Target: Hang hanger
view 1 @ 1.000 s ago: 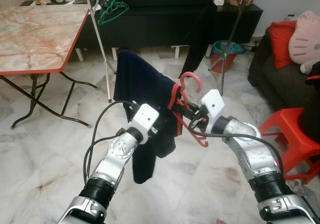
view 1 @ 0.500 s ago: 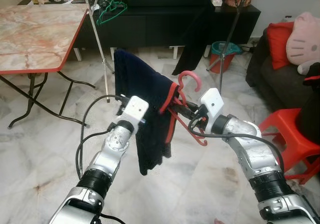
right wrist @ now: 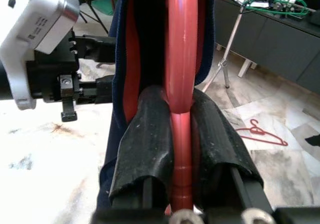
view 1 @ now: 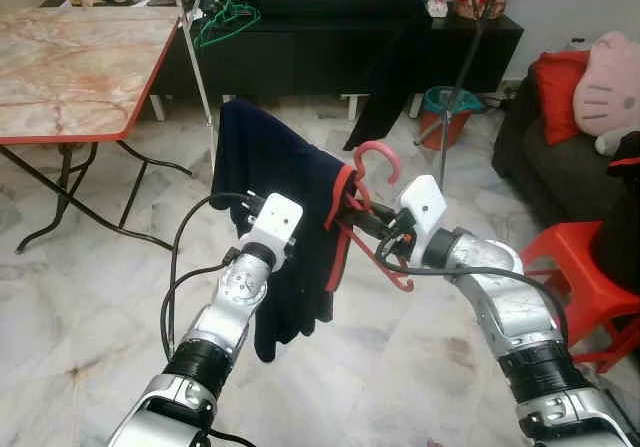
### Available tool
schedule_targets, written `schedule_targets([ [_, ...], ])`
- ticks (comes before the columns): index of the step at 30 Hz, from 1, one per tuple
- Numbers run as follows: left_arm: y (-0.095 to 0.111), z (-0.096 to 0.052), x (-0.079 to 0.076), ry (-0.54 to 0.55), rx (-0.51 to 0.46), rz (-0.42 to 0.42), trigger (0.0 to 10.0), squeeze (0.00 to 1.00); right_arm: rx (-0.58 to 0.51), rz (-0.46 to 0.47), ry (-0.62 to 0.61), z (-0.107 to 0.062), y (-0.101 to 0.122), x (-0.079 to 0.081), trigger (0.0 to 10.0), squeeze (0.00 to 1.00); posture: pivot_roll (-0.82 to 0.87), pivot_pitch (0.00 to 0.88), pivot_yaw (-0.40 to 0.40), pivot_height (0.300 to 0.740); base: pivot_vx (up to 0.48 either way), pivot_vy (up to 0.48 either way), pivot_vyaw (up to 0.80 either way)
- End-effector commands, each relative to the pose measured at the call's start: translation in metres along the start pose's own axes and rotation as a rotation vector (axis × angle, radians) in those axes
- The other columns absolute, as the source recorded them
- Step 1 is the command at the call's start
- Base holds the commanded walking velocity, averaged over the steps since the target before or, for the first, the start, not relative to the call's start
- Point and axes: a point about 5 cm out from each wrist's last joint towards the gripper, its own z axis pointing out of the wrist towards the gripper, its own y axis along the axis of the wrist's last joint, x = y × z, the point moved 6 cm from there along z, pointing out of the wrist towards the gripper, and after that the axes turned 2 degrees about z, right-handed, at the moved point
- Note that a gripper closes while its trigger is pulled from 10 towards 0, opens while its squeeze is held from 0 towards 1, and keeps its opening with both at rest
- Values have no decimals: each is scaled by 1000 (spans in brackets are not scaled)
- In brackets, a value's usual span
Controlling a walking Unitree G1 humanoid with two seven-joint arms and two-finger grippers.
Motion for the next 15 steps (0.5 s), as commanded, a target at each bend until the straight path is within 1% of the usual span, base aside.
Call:
schedule_targets([
  [1, 4, 2, 0, 5, -14, -7, 2588, 0, -46, -27, 23, -1, 15, 3, 0, 0, -174, 0, -57, 740, 0, 0, 0],
  [3, 3, 2, 2, 18, -10, -5, 2745, 0, -46, -26, 20, -2, 14, 3, 0, 0, -174, 0, -57, 740, 0, 0, 0],
  [4, 3, 2, 3, 26, -12, -3, 3373, 0, -43, -25, 23, -3, 13, 4, 0, 0, -174, 0, -57, 740, 0, 0, 0],
  [5, 3, 2, 3, 26, -12, -3, 3373, 0, -43, -25, 23, -3, 13, 4, 0, 0, -174, 0, -57, 740, 0, 0, 0],
  [6, 4, 2, 6, 40, -17, 6, 10000, 0, -40, -24, 24, -3, 12, 4, 0, 0, -173, 0, -59, 740, 0, 0, 0],
  [9, 4, 2, 10, 63, -17, 22, 10000, 0, -34, -21, 24, -4, 10, 4, 0, 0, -173, 0, -59, 740, 0, 0, 0],
  [11, 1, 2, 15, 93, 2, 35, 10000, 0, -31, -20, 28, -5, 9, 4, 0, 0, -173, 0, -59, 740, 0, 0, 0],
  [13, -5, 1, 28, 159, 33, 63, 10000, 0, -28, -19, 28, -6, 9, 4, 0, 0, -174, 0, -60, 740, 0, 0, 0],
  [15, -8, 0, 34, 186, 45, 63, 10000, 0, -27, -19, 25, -6, 8, 3, 0, 0, -174, 0, -60, 740, 0, 0, 0],
])
